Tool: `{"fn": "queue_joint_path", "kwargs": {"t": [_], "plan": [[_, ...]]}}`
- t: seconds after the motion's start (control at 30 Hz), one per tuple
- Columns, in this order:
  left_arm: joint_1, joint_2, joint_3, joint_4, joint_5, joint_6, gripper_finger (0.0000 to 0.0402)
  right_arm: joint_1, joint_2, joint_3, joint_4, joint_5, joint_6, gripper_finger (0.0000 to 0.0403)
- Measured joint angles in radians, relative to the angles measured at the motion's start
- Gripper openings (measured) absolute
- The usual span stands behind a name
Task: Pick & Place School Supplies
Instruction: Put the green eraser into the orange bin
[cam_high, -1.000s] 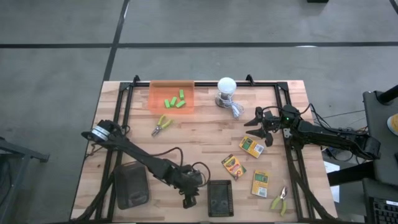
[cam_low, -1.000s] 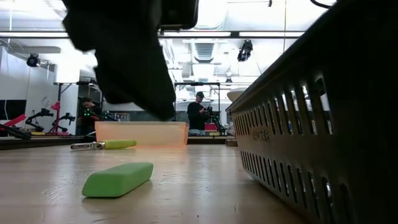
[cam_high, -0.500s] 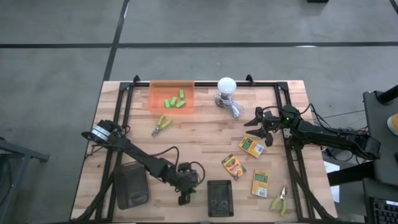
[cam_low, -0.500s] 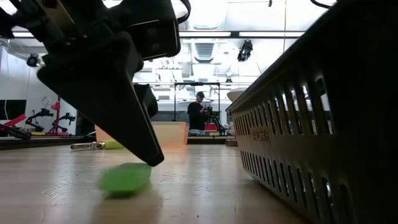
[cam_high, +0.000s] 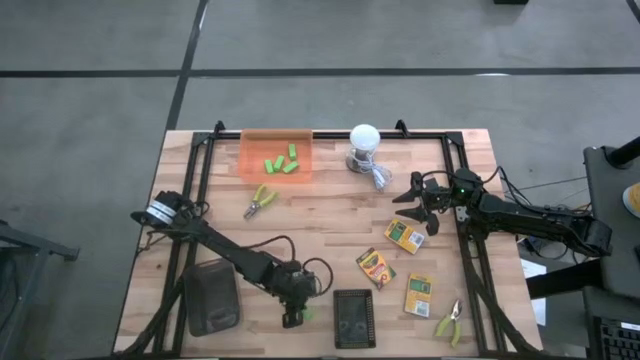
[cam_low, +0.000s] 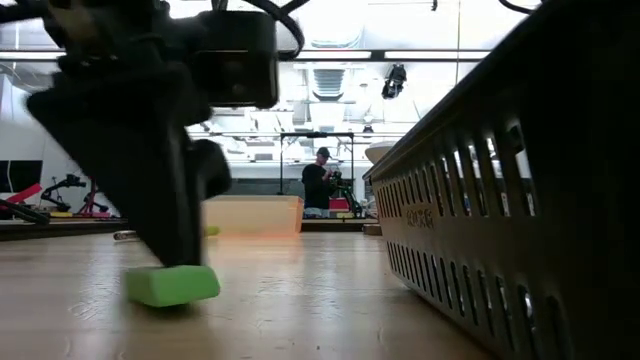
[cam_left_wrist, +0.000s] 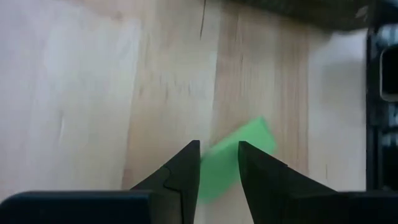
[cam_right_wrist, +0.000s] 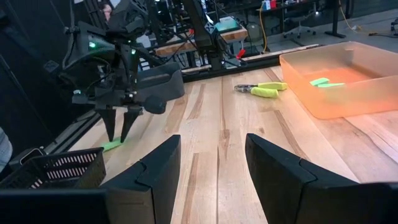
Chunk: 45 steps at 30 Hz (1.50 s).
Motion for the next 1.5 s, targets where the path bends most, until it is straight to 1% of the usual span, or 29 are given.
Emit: {"fn": "queue_joint_path", "kwargs": {"t": [0.2, 0.37, 0.47, 0.53, 0.6, 0.7, 0.83, 0.97, 1.27, 1.43, 1.5], "plan": [[-0.006, -0.033, 0.070, -0.281, 0.038, -0.027, 0.0115, 0.000, 0.000, 0.000, 0.000, 0.000, 0.000, 0.0178], [-0.008, -0.064, 0.107, -0.395, 0.026, -0.042, 0.0115, 0.000, 0.000, 0.000, 0.000, 0.000, 0.000, 0.0178], [-0.008, -0.082, 0.112, -0.388, 0.012, -0.059, 0.0115, 0.000, 0.000, 0.000, 0.000, 0.000, 0.000, 0.0178], [-0.008, -0.092, 0.116, -0.348, -0.010, -0.097, 0.0115, 0.000, 0.000, 0.000, 0.000, 0.000, 0.000, 0.0178], [-0.007, -0.096, 0.124, -0.313, -0.029, -0.178, 0.0115, 0.000, 0.000, 0.000, 0.000, 0.000, 0.000, 0.0178], [-0.001, -0.095, 0.140, -0.304, -0.049, -0.333, 0.0115, 0.000, 0.000, 0.000, 0.000, 0.000, 0.000, 0.0178], [0.005, -0.083, 0.144, -0.305, -0.050, -0.439, 0.0117, 0.000, 0.000, 0.000, 0.000, 0.000, 0.000, 0.0178], [0.007, -0.072, 0.144, -0.304, -0.048, -0.454, 0.0131, 0.000, 0.000, 0.000, 0.000, 0.000, 0.000, 0.0178], [0.007, -0.068, 0.138, -0.303, -0.053, -0.472, 0.0193, 0.000, 0.000, 0.000, 0.000, 0.000, 0.000, 0.0178], [0.007, -0.068, 0.124, -0.288, -0.063, -0.461, 0.0201, 0.000, 0.000, 0.000, 0.000, 0.000, 0.000, 0.0178], [0.005, -0.068, 0.124, -0.285, -0.085, -0.453, 0.0202, 0.000, 0.000, 0.000, 0.000, 0.000, 0.000, 0.0178]]}}
